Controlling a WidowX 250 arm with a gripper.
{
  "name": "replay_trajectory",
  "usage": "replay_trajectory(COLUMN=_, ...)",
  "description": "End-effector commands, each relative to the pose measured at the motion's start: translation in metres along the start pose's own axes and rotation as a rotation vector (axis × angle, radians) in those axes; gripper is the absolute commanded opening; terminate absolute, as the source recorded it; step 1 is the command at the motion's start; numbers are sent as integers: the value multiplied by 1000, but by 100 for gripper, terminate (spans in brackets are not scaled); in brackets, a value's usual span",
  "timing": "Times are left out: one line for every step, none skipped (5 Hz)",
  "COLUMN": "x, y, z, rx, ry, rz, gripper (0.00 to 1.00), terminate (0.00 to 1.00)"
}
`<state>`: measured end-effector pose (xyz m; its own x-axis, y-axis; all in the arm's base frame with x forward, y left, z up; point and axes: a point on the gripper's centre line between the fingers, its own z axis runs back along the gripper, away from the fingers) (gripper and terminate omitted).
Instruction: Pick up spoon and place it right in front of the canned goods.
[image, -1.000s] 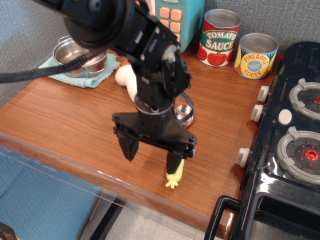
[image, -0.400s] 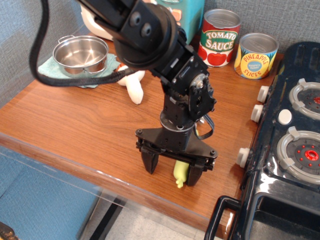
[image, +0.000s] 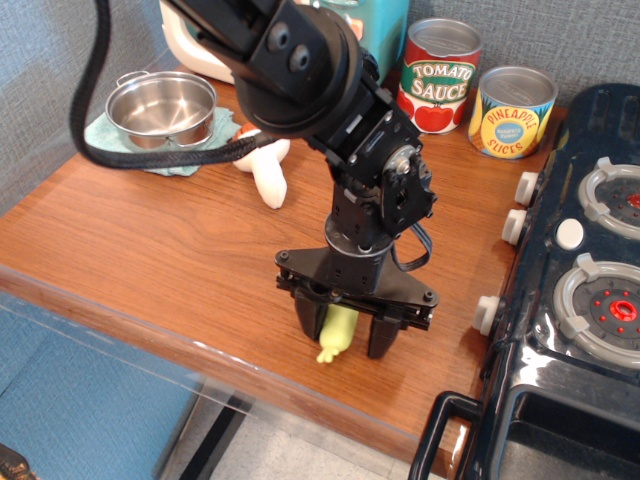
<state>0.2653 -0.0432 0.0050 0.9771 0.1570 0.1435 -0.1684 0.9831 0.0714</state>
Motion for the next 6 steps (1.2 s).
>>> replay_trajectory(x=8, y=12, z=0, rx=16, ry=-15, rz=2, gripper=0, terminate=0)
replay_trajectory(x=21, y=17, z=20, rx=-21, ry=-81, rz=-41, gripper=0, terminate=0)
replay_trajectory(x=50, y=15, z=44, rx=-91, ry=-147, rz=-90, gripper=0, terminate=0)
replay_trajectory(x=88, y=11, z=44, rx=-85, ry=-177, rz=-82, gripper=0, terminate=0)
replay_trajectory(x=105, y=1, z=36, rx=-73, ry=-169, rz=-110, gripper=0, terminate=0)
replay_trajectory(x=108, y=-11, z=27, rx=-49, ry=-157, rz=-153, gripper=0, terminate=0)
